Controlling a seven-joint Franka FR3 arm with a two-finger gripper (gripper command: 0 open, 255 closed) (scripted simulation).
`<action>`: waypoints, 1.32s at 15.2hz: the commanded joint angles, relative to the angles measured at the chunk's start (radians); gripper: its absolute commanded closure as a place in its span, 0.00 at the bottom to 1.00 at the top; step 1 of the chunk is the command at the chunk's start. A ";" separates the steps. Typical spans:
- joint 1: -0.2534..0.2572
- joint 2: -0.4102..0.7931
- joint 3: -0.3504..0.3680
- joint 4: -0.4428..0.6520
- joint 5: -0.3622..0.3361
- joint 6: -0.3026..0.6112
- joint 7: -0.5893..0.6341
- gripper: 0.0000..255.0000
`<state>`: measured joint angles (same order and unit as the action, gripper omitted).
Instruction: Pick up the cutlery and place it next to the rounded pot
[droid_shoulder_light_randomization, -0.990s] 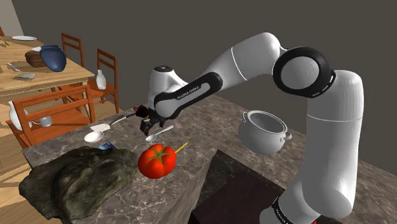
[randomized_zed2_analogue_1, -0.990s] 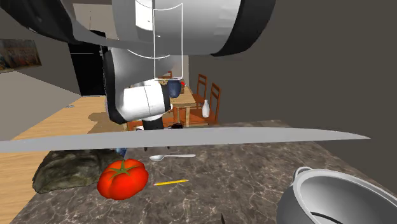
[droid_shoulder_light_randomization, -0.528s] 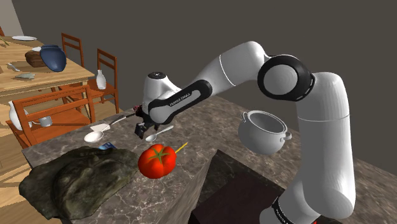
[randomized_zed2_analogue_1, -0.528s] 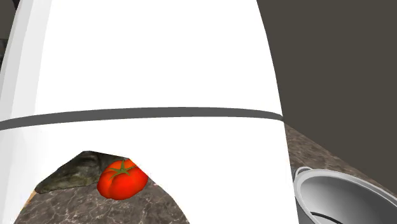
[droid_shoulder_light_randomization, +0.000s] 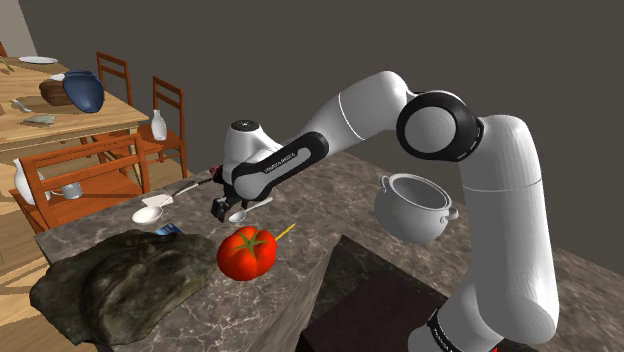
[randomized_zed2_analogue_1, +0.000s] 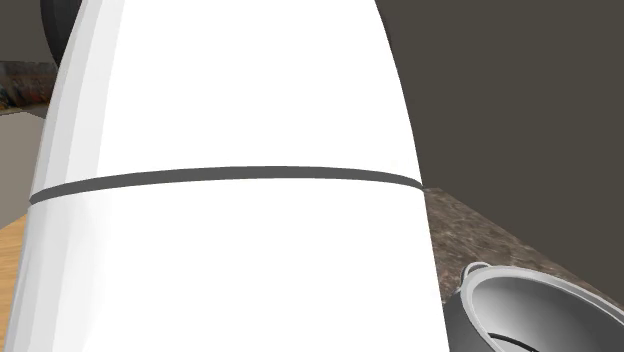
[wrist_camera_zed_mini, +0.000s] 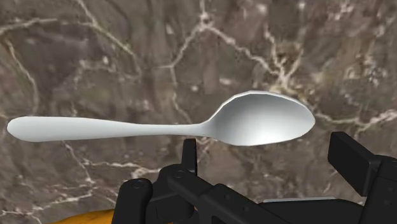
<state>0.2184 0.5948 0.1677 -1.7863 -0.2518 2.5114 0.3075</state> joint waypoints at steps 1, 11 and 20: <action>0.000 0.000 0.000 0.000 0.000 0.000 0.000 0.00; 0.000 0.000 0.000 0.000 0.000 0.000 0.000 1.00; -0.011 -0.070 0.017 0.005 0.023 -0.075 -0.019 1.00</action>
<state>0.2074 0.5357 0.1825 -1.7795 -0.2317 2.4465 0.2892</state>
